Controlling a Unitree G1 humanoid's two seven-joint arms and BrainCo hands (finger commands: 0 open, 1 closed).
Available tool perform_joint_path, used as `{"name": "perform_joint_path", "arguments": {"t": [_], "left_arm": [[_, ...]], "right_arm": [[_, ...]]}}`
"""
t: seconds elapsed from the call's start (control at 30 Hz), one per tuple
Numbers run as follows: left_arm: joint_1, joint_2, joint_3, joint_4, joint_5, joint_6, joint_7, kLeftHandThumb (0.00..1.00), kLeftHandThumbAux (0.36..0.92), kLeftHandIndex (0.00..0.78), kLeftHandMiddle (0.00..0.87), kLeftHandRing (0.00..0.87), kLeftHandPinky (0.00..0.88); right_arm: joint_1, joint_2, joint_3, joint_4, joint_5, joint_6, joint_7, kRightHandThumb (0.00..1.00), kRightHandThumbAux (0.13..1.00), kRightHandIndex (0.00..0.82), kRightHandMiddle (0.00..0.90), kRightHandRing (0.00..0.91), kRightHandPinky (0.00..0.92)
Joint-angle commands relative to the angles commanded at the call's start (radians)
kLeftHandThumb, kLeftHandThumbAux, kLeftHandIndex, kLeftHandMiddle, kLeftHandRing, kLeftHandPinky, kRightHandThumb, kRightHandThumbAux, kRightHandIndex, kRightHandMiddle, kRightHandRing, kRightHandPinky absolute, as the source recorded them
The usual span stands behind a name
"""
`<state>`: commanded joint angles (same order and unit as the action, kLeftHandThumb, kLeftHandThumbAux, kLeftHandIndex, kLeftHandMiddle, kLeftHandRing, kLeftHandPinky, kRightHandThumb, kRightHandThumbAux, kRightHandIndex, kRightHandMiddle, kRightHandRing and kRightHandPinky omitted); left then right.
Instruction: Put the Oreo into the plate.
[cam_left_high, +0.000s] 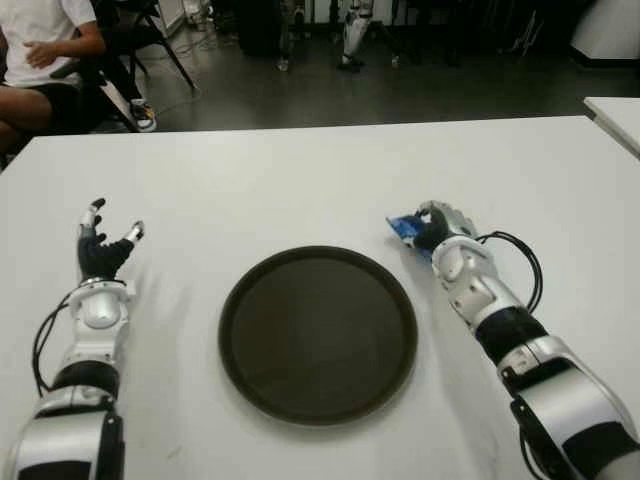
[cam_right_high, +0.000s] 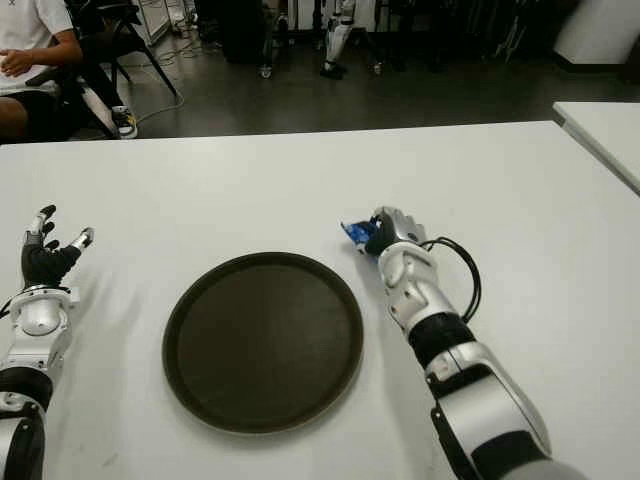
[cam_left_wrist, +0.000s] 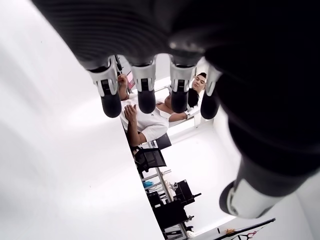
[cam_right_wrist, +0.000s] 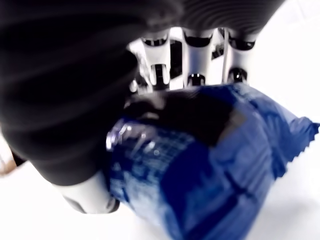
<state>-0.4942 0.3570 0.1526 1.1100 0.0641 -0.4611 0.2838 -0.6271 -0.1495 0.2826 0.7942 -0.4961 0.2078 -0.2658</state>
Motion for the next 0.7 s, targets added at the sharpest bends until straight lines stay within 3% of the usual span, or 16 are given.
{"name": "perform_joint_path", "arguments": {"t": [0.2,0.27,0.47,0.7], "left_arm": [[0.001,0.002,-0.001,0.002,0.002,0.001,0.003,0.0,0.725,0.0,0.0,0.0,0.0],[-0.002,0.001,-0.003,0.004,0.007,0.009,0.012,0.0,0.722,0.0,0.0,0.0,0.0],[-0.006,-0.002,-0.001,0.006,0.004,0.017,0.014,0.0,0.719,0.003,0.0,0.0,0.0],[-0.003,-0.004,-0.002,0.0,0.002,0.012,0.005,0.0,0.725,0.005,0.0,0.0,0.0]], "right_arm": [[0.018,-0.003,-0.037,-0.007,0.037,-0.085,-0.038,0.399,0.815,0.69,0.797,0.803,0.802],[0.034,-0.01,-0.054,-0.015,0.055,-0.154,-0.054,0.402,0.81,0.693,0.804,0.811,0.809],[0.059,-0.021,-0.077,-0.031,0.074,-0.264,-0.074,0.405,0.809,0.701,0.821,0.827,0.826],[0.088,-0.032,-0.099,-0.081,0.099,-0.335,-0.064,0.401,0.814,0.709,0.832,0.837,0.834]]}}
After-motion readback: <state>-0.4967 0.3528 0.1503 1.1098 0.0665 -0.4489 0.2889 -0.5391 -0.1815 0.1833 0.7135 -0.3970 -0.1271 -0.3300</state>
